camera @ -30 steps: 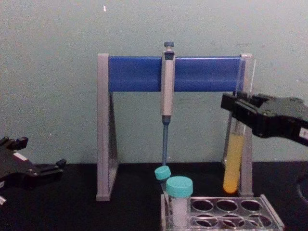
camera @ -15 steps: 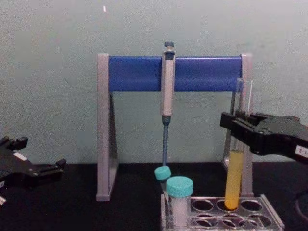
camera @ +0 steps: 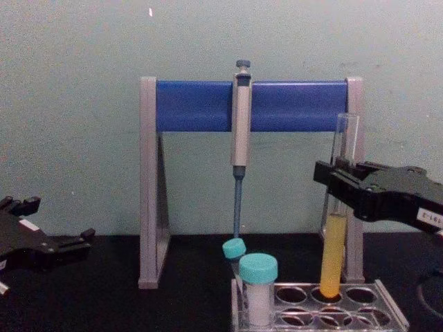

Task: Pick up the test tube from the test tube rack, shake it, then place it back into the test tube rack.

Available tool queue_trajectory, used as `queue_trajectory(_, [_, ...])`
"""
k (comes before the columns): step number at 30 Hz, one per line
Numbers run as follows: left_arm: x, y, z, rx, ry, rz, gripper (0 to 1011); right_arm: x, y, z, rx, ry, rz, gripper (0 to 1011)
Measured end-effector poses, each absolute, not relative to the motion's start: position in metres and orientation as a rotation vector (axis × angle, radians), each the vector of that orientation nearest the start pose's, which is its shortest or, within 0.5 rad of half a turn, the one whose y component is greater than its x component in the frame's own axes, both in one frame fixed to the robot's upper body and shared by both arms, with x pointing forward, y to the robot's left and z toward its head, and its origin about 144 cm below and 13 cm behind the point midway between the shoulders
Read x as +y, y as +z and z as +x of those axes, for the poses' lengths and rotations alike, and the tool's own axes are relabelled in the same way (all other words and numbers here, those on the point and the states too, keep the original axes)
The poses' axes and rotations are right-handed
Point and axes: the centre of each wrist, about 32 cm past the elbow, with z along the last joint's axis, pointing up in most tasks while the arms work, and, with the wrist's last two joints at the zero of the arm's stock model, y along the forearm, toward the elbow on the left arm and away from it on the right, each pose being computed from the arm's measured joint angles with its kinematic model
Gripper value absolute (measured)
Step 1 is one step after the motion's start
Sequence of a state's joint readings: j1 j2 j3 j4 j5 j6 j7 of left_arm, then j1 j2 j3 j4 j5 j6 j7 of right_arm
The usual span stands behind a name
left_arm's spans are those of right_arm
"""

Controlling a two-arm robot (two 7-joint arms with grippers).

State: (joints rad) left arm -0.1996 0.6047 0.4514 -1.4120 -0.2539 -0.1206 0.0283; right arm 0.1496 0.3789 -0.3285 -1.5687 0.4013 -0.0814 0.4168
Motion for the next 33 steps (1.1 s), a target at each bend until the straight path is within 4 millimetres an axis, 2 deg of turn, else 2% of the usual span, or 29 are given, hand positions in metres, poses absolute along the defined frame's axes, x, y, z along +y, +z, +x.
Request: queue_trajectory(33, [0.310,1.140,0.489,-0.285,1.248,0.304,1010,-0.237,1.149,0.486,-0.032,-0.865,0.017,232])
